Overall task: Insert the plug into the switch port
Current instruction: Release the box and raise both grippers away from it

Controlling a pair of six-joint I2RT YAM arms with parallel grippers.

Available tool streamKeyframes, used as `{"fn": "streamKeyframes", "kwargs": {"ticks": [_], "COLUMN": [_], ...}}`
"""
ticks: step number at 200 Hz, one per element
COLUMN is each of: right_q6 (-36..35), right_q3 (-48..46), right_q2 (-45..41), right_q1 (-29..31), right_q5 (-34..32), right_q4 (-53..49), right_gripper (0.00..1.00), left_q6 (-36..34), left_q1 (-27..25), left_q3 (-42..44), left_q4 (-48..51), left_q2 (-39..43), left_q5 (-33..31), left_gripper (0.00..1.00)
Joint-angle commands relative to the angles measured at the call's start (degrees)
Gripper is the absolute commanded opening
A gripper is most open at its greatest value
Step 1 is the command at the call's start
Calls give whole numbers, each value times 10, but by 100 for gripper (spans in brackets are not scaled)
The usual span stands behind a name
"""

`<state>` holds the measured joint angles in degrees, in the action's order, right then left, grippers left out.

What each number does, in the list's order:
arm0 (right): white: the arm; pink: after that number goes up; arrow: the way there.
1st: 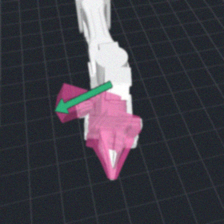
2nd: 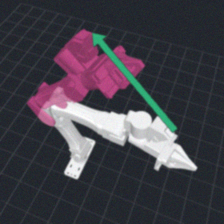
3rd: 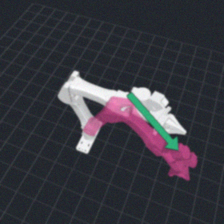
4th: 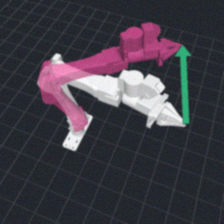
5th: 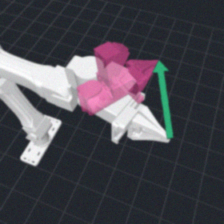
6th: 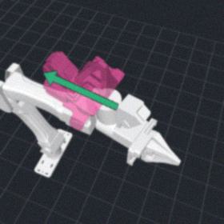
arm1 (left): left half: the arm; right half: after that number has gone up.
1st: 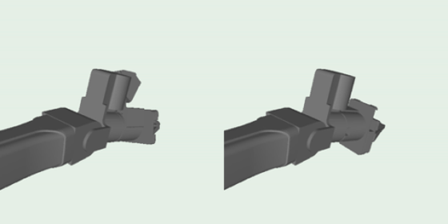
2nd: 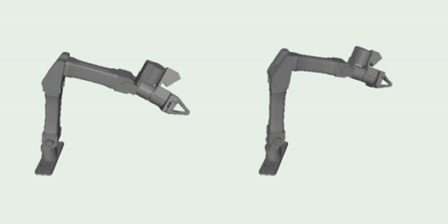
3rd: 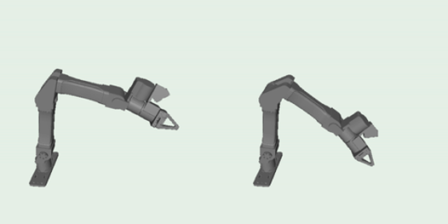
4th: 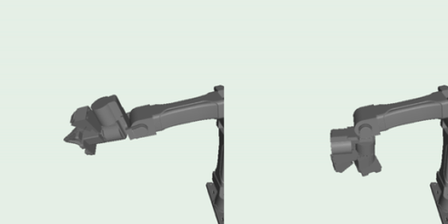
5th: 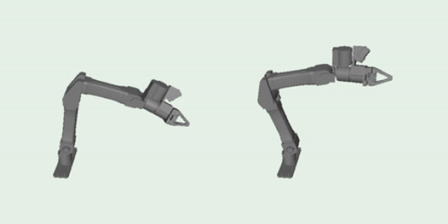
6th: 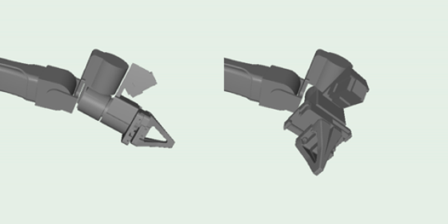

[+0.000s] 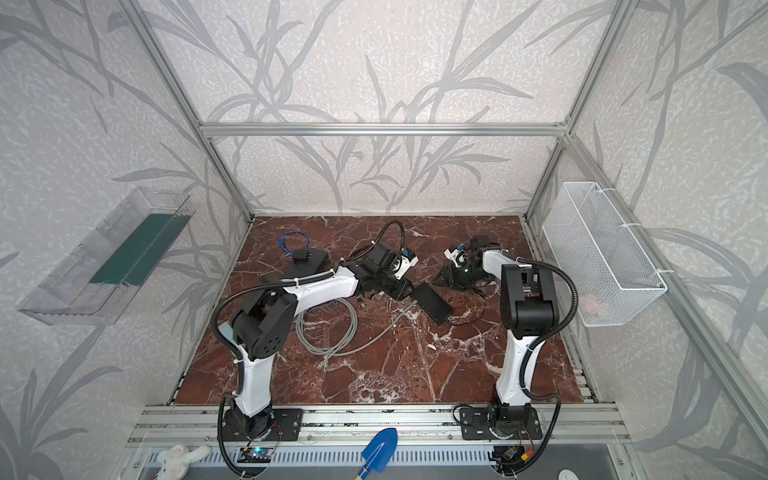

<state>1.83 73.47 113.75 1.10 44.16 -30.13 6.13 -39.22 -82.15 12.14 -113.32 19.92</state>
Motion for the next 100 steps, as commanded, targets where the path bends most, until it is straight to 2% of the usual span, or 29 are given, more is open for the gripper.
{"fn": "streamKeyframes", "kwargs": {"ticks": [1,34,46,57,67,78,100], "right_q6": [21,1,-5,-8,-9,-11,-18], "right_q3": [-25,-39,-41,-42,-41,-39,-34], "right_q2": [-57,-102,-114,-121,-126,-128,-133], "right_q1": [6,29,41,51,61,75,101], "right_q5": [10,-31,-51,-61,-70,-79,-101], "right_q4": [29,18,13,12,12,10,2], "right_gripper": [53,53,53,53,54,53,53], "left_q6": [3,-49,-67,-53,-37,-24,-5], "left_q1": [36,74,87,104,118,136,179], "left_q3": [-2,9,16,36,43,44,20], "left_q4": [53,79,64,21,1,-1,40], "left_q2": [49,100,118,131,133,129,105], "left_q5": [-52,-157,-185,-200,-225,-230,-147], "left_gripper": [39,42,55,77,82,81,55]}}
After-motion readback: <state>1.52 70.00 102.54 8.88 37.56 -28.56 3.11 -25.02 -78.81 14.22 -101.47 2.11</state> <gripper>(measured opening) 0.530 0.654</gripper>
